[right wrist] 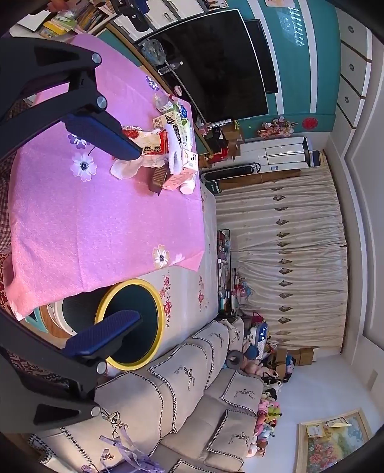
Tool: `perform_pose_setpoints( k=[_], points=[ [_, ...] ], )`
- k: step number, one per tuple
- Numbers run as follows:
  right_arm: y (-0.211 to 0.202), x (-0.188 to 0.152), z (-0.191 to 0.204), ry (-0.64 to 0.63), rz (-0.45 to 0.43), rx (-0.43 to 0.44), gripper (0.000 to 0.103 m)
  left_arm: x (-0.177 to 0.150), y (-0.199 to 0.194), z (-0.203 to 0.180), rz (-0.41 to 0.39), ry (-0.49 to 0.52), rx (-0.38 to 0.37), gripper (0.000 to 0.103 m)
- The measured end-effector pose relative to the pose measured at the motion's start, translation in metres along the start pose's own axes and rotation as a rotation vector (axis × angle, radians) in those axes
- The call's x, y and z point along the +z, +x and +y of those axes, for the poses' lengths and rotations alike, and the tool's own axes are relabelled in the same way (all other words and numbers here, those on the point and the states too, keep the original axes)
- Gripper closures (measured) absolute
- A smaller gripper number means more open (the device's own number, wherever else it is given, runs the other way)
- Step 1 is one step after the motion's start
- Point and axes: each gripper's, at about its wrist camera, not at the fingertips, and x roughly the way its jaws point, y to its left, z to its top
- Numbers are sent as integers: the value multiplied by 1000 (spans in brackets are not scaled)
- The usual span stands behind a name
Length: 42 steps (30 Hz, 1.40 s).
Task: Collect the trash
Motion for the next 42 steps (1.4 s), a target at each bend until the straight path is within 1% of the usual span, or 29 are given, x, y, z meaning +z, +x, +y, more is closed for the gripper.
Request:
perform_pose_setpoints(
  k=[13, 22, 27, 42],
  points=[
    [1, -3, 0, 2, 4, 2, 6, 1, 2, 6, -1, -1, -5, 4],
    [2, -7, -3, 5, 10, 1, 6, -1, -1, -1, 4, 5, -11, 4],
    [9, -3, -1, 10, 17, 1, 6, -1, 0, -1, 5, 5, -12, 4],
    [10, -6, -2, 12, 17, 1, 6, -4, 2, -1, 12, 5, -17, 4]
  ],
)
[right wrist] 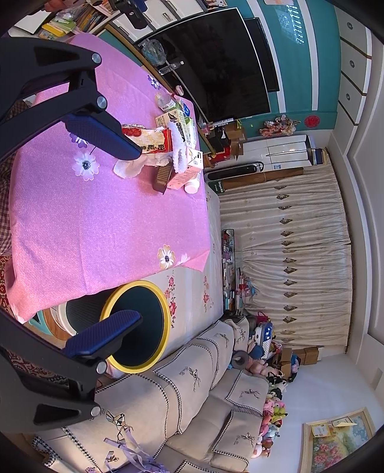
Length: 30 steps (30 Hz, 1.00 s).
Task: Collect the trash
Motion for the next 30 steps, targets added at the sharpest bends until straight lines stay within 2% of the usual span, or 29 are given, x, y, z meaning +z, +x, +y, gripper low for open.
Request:
perform_pose_setpoints(
  k=[30],
  points=[
    [4, -3, 0, 5, 7, 1, 6, 0, 2, 0, 9, 1, -5, 4]
  ],
)
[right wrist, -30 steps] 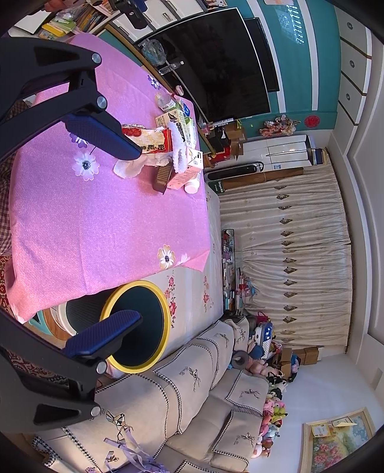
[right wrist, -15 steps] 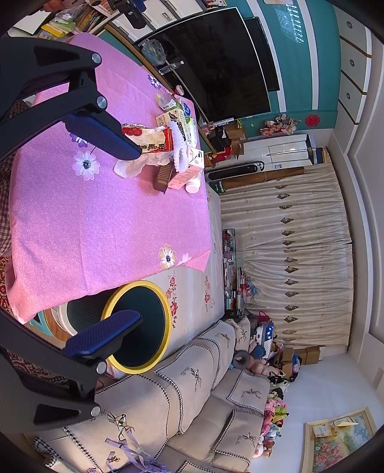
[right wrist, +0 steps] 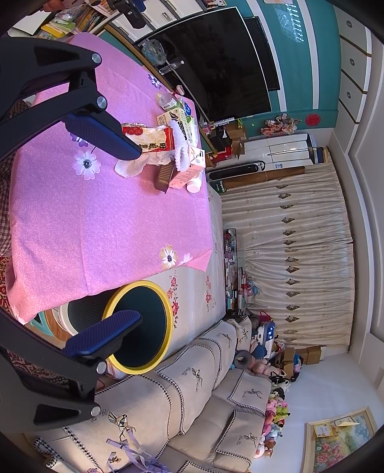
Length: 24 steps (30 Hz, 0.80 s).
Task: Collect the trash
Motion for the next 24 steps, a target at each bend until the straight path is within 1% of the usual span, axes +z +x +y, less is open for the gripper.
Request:
perform_pose_setpoints(
  k=[16, 24],
  points=[
    [2, -2, -1, 1, 7, 0, 6, 0, 0, 0, 0, 0, 2, 4],
    [6, -5, 0, -1, 14, 2, 6, -2, 6, 2, 12, -2, 8, 4]
  ],
)
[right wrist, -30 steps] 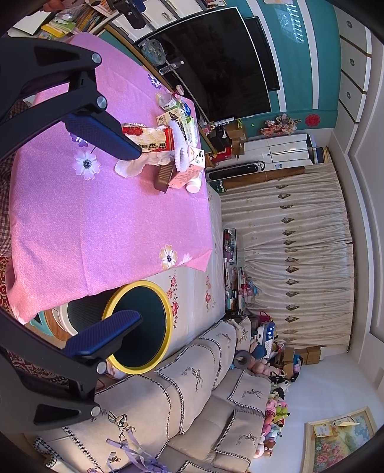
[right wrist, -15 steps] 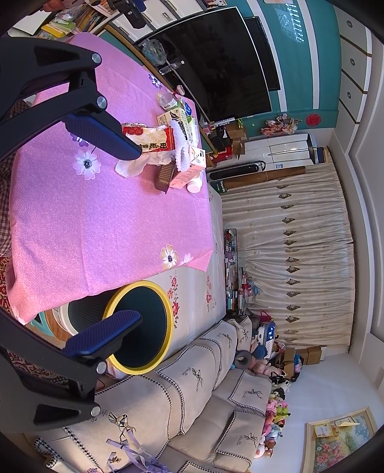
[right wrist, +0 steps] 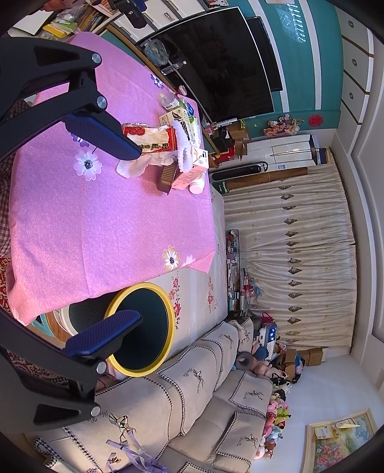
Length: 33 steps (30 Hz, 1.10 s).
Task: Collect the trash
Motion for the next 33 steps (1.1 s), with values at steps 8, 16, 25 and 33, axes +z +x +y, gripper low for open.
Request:
perform_pose_setpoints(
  k=[8, 16, 25, 33],
  points=[
    [21, 5, 10, -1, 35, 62, 6, -3, 16, 4, 29, -6, 8, 4],
    [67, 24, 53, -49, 64, 178, 8, -6, 33, 4, 24, 2, -7, 4],
    [147, 91, 106, -56, 105, 225, 16, -6, 53, 7, 8, 19, 12, 4],
    [235, 108, 157, -59, 226, 129, 16, -9, 80, 24, 50, -7, 23, 4]
  ],
)
